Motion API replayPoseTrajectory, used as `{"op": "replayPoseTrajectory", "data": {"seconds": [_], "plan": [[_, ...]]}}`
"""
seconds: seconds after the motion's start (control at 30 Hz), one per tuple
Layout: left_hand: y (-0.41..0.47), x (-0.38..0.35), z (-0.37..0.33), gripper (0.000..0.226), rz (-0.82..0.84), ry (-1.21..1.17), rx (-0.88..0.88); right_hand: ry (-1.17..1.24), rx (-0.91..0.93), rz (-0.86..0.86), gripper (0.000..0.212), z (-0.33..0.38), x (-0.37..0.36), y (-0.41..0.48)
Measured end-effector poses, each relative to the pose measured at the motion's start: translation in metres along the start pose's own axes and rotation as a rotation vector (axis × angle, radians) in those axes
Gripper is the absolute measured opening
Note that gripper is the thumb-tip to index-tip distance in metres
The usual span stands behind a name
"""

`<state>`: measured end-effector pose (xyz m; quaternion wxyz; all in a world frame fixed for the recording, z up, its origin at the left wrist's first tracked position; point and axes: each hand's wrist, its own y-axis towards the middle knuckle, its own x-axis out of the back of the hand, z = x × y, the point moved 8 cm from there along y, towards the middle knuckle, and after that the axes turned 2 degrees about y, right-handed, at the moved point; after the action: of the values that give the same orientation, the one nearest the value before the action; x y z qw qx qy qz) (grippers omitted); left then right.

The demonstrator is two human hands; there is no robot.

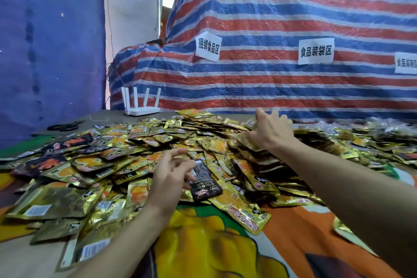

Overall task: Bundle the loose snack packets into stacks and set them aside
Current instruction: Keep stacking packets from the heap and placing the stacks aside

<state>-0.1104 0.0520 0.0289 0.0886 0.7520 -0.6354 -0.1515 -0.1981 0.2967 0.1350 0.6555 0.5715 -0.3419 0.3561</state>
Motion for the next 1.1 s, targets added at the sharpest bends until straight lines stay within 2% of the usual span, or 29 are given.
{"op": "replayPoseTrajectory", "data": {"seconds": [0.1,0.23,0.37,0.47,0.63,0.7,0.8,0.87,1.0,1.1], "plan": [[-0.003,-0.005,-0.002,0.017,0.043,0.024,-0.015,-0.22,-0.039,0.109,0.041,-0.01,-0.02,0.003],[-0.007,-0.011,-0.008,0.02,0.103,0.184,-0.096,-0.293,-0.058,0.16,0.07,-0.01,-0.026,0.001],[-0.01,-0.015,-0.019,0.025,0.119,0.347,-0.221,-0.124,0.014,0.032,0.07,0.019,-0.013,-0.011],[-0.002,-0.003,-0.03,0.031,0.017,0.557,-0.279,0.068,0.137,0.066,0.068,0.061,-0.019,-0.031],[0.037,0.052,-0.043,0.037,-0.074,1.029,-0.12,0.244,0.256,0.321,0.06,0.125,-0.062,-0.059],[0.054,0.077,-0.04,0.04,0.002,1.254,-0.049,0.284,0.297,0.37,0.054,0.146,-0.08,-0.064],[0.062,0.113,-0.001,0.072,0.232,1.452,0.269,0.307,0.385,0.474,0.061,0.177,-0.107,-0.069],[0.061,0.126,0.018,0.087,0.291,1.53,0.36,0.303,0.384,0.54,0.07,0.187,-0.119,-0.068],[0.062,0.118,0.018,0.083,0.221,1.571,0.233,0.228,0.36,0.517,0.072,0.189,-0.126,-0.058],[0.061,0.11,0.011,0.068,0.204,1.611,0.109,0.158,0.386,0.449,0.061,0.194,-0.122,-0.056]]}}
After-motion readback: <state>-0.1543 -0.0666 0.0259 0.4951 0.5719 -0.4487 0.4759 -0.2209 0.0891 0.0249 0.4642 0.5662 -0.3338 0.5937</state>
